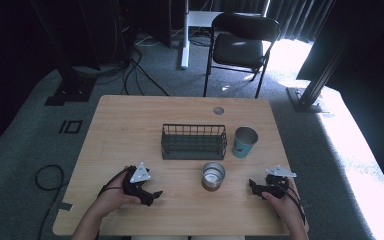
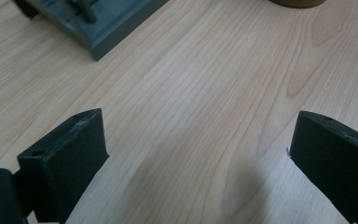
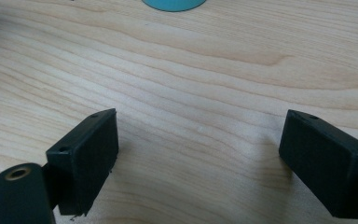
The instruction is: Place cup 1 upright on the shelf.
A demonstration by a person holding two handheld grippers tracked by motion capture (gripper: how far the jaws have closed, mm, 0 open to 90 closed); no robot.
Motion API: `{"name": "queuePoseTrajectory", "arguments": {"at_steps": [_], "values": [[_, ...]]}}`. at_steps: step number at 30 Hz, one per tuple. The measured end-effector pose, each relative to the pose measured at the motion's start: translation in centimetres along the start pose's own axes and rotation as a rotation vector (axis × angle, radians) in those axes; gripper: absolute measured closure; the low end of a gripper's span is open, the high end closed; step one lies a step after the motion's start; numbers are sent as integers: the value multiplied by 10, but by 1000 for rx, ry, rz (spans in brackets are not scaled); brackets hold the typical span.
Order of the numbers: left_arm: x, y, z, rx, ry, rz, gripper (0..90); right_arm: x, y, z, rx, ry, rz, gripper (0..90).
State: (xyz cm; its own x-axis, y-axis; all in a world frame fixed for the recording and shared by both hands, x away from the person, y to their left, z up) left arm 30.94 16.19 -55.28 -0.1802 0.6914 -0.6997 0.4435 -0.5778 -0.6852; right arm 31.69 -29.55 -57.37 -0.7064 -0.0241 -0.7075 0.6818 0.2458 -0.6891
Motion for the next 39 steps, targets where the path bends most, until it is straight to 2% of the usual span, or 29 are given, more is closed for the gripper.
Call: {"name": "queuePoseTrajectory", "arguments": {"at_steps": [26, 39], "values": [[-55, 24, 15, 60, 94, 86, 43, 0, 0, 0, 0, 1, 0, 113], [-73, 38, 23, 90, 106, 110, 43, 0, 0, 0, 0, 2, 0, 113]]}}
Point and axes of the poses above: each handheld gripper's, and its own axes: y roughly forward along the jaws, x roughly out of its underside, z roughly to its right, the point moved 2 cm from there along y, roughly forward along the jaws, and after that the axes turned 12 degrees about y, right-handed, at the moved point
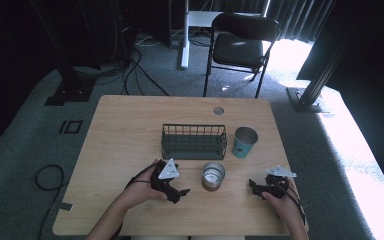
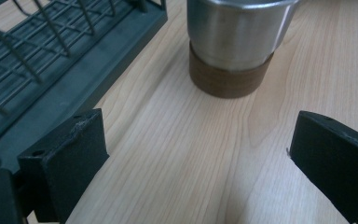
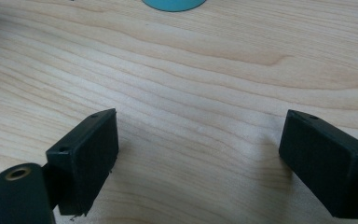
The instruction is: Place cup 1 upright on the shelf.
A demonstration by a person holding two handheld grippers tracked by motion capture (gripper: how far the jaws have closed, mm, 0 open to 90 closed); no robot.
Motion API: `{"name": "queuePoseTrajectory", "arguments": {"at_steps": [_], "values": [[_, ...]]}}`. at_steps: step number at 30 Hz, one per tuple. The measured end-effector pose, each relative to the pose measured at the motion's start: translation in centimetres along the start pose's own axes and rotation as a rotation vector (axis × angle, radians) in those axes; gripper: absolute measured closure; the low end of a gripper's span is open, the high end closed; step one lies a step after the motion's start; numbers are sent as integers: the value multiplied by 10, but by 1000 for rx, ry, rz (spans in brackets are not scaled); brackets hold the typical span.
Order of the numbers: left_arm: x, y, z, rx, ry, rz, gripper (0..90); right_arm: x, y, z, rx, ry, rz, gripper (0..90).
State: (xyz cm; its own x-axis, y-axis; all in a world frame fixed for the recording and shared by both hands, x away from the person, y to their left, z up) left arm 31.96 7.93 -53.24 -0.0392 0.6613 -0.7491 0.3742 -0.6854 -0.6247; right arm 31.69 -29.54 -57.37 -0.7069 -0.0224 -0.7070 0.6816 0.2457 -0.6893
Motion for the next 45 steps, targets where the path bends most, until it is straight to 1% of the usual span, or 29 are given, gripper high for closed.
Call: {"name": "queuePoseTrajectory", "arguments": {"at_steps": [2, 14, 17, 21, 23, 25, 29, 32, 35, 36, 39, 41, 43, 45], "values": [[-3, 3, 0, -1, 4, 8, 43, 0, 0, 0, 0, 0, 0, 113], [-24, 18, 4, 28, 33, 47, 43, 0, 0, 0, 0, 0, 0, 113], [-28, 22, 4, 29, 38, 50, 43, 0, 0, 0, 0, 0, 0, 113], [-35, 26, 4, 29, 44, 72, 43, 0, 0, 0, 0, 0, 0, 113], [-38, 29, 4, 33, 47, 76, 43, 0, 0, 0, 0, 0, 0, 113], [-41, 31, 5, 37, 58, 78, 43, 0, 0, 0, 0, 0, 0, 113], [-46, 35, 6, 46, 62, 87, 43, 0, 0, 0, 0, 0, 0, 113], [-54, 41, 9, 54, 65, 108, 43, 0, 0, 0, 0, 0, 0, 113], [-57, 45, 9, 56, 71, 106, 43, 0, 0, 0, 0, 0, 0, 113], [-58, 47, 9, 55, 64, 109, 43, 0, 0, 0, 0, 0, 0, 113], [-61, 50, 8, 53, 64, 117, 43, 0, 0, 0, 0, 0, 0, 113], [-62, 52, 8, 59, 77, 121, 43, 0, 0, 0, 0, 0, 0, 113], [-62, 55, 8, 59, 92, 109, 43, 0, 0, 0, 0, 0, 0, 113], [-62, 59, 9, 57, 92, 105, 43, 0, 0, 0, 0, 0, 0, 113]]}}
Point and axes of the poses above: each handheld gripper's, and its own axes: y roughly forward along the jaws, x roughly out of its underside, z roughly to its right, the point moved 2 cm from there along y, roughly forward along the jaws, and after that the axes turned 12 degrees about y, right-handed, at the moved point
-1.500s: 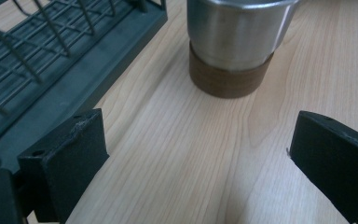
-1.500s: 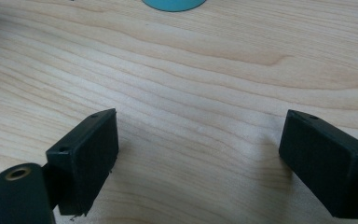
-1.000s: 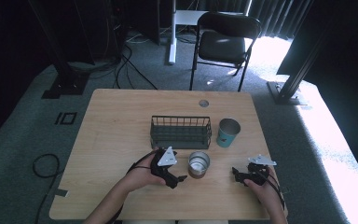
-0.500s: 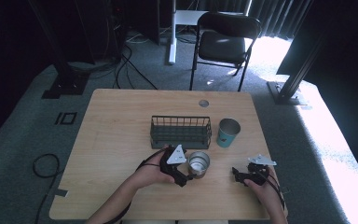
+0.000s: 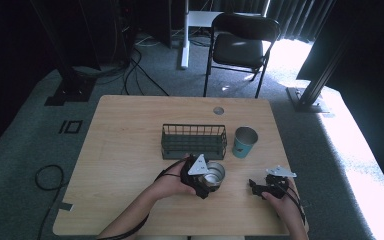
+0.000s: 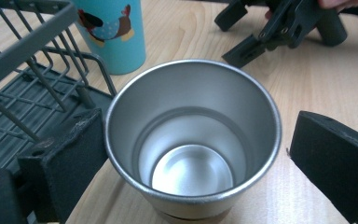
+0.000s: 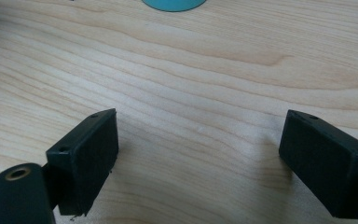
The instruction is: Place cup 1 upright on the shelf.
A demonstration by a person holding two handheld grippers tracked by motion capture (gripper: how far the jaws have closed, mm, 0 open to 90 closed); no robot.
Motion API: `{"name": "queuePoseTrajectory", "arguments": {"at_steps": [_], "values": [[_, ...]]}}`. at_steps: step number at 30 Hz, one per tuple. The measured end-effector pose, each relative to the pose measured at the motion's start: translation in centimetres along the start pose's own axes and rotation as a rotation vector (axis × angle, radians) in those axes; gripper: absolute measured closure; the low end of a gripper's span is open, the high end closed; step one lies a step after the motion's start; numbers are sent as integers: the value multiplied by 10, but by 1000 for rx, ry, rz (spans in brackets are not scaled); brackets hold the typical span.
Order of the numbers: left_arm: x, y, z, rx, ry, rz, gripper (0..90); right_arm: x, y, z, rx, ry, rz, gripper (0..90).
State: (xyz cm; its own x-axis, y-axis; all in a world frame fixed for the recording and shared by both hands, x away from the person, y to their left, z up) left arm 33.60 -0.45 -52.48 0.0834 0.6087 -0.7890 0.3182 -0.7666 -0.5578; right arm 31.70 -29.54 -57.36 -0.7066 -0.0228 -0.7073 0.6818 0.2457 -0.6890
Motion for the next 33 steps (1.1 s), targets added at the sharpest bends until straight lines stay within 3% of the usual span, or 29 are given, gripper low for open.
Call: {"name": "queuePoseTrajectory", "arguments": {"at_steps": [15, 18, 25, 33], "values": [[-5, 12, -3, -20, -13, 23, 53, 0, 0, 0, 0, 0, 0, 113], [-4, 14, -2, -23, -18, 26, 117, 0, 0, 0, 0, 0, 0, 113], [-6, 13, -2, -13, -36, 17, 140, 0, 0, 0, 0, 0, 0, 113], [-13, 2, -5, -23, -58, 46, 141, 0, 0, 0, 0, 0, 0, 113]]}}
Point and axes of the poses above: each handheld gripper's, and its own axes: y roughly forward along the jaws, x roughly out of its underside, z roughly to its right, the point moved 2 cm from there along y, roughly forward along the jaws, and after that the axes turned 12 degrees about y, right-handed, at the moved point
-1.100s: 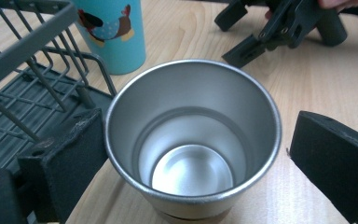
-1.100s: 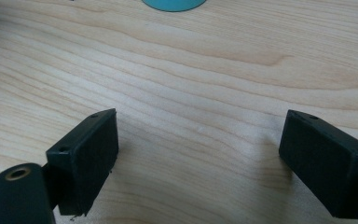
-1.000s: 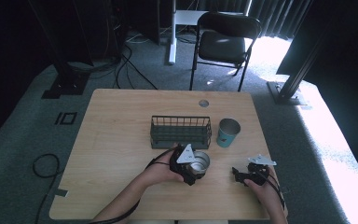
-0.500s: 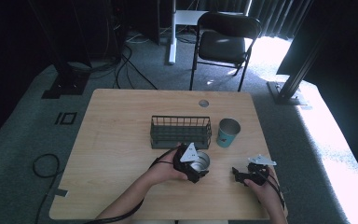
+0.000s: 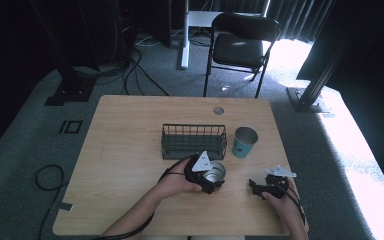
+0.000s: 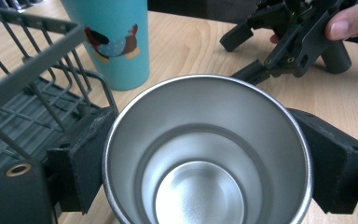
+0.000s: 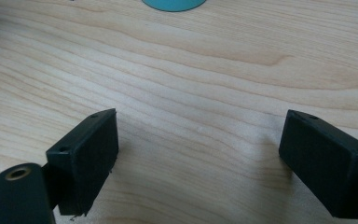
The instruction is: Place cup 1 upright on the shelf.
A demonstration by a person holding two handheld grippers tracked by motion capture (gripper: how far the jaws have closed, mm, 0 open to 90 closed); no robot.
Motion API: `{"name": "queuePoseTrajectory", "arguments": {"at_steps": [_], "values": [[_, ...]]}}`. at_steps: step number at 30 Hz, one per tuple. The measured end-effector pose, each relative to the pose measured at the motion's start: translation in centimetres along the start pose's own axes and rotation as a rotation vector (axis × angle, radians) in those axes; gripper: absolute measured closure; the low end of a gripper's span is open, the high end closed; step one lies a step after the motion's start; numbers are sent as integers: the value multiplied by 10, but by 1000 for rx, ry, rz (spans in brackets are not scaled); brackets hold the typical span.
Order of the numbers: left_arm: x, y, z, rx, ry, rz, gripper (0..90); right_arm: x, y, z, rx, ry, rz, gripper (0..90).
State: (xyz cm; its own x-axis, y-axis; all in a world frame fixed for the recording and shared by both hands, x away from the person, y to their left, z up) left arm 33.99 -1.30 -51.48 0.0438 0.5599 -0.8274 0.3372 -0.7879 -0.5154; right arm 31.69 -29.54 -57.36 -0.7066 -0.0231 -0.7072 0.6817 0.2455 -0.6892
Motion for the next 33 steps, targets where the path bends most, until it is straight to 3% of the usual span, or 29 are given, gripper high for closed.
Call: {"name": "queuePoseTrajectory", "arguments": {"at_steps": [16, 33], "values": [[-14, -29, -12, -15, -16, 36, 141, 0, 0, 0, 0, 0, 1, 113], [-29, -62, -36, -94, -18, 62, 141, 0, 0, 0, 0, 0, 1, 113]]}}
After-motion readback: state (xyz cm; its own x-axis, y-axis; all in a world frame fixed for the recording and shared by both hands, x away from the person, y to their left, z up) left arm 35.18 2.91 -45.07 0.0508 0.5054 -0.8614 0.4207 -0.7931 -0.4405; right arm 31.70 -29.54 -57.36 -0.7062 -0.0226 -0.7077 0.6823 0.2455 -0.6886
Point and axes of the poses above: each handheld gripper's, and its own axes: y roughly forward along the jaws, x roughly out of its underside, z roughly to its right, the point moved 2 cm from there along y, roughly forward along the jaws, and after that the axes turned 12 degrees about y, right-handed, at the moved point
